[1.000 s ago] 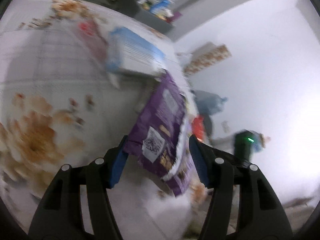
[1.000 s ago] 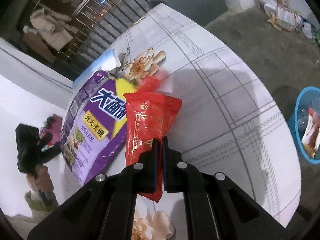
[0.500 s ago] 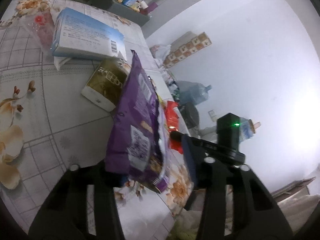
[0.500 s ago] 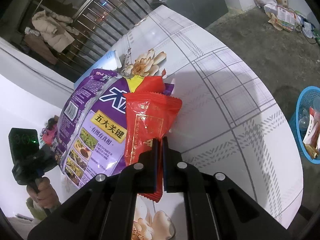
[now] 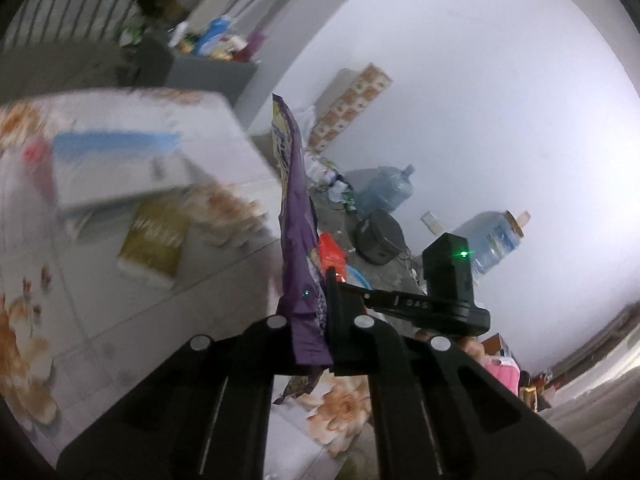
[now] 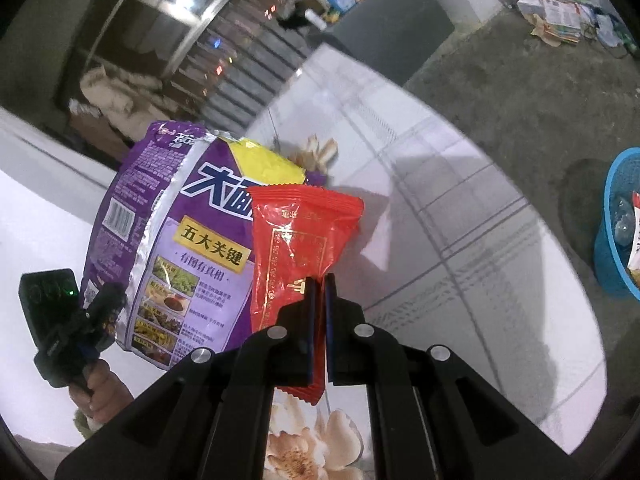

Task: Collect trash
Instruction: 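Grasp the red candy wrapper with the right tool while the left tool grasps the purple snack bag, then carry the purple bag and red wrapper over the blue wastebasket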

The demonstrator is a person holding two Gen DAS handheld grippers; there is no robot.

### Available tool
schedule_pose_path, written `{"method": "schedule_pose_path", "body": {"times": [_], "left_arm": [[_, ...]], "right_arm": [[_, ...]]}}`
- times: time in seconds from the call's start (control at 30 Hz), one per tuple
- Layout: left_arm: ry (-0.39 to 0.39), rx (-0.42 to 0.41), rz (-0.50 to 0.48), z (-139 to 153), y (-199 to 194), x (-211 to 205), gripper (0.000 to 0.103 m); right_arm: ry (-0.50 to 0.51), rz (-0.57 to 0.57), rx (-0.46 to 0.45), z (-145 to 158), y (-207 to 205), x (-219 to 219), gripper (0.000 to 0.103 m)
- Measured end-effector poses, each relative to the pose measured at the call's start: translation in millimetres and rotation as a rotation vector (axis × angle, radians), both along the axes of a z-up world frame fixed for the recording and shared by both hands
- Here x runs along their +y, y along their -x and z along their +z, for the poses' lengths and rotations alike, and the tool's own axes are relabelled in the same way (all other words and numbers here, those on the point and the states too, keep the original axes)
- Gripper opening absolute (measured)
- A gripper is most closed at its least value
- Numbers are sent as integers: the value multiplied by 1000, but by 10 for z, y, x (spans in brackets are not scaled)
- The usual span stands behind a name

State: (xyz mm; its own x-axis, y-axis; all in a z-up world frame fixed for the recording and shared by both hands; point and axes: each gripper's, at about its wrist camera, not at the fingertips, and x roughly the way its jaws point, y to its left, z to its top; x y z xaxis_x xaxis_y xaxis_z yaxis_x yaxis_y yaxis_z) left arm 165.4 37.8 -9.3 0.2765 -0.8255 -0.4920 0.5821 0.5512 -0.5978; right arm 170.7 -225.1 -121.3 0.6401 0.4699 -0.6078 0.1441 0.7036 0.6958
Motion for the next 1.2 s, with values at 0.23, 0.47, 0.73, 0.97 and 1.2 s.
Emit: {"method": "schedule_pose_path", "body": {"times": [0.23,0.47,0.73,0.97,1.2], "left_arm": [[2,-119,-155,419,109,-712,2],[-40,-234,-340,649,292,-1666,2],[-143,-323,-502,555,565,-2745,2],[-289,-429,-569,224,740,-3614,2],[-501,-566,-639,-434,877,-4542,2]], "right_arm": [[-48,-125,-98,220,344,-485,4],[-52,-308,-147,301,835,-1128,4],[-96,-500,-120,30,1319,-1845,4],[-149,-663,-50,-440,1670,-2379,4],[-216,-835,30,-988,2062,-2840,4]]}}
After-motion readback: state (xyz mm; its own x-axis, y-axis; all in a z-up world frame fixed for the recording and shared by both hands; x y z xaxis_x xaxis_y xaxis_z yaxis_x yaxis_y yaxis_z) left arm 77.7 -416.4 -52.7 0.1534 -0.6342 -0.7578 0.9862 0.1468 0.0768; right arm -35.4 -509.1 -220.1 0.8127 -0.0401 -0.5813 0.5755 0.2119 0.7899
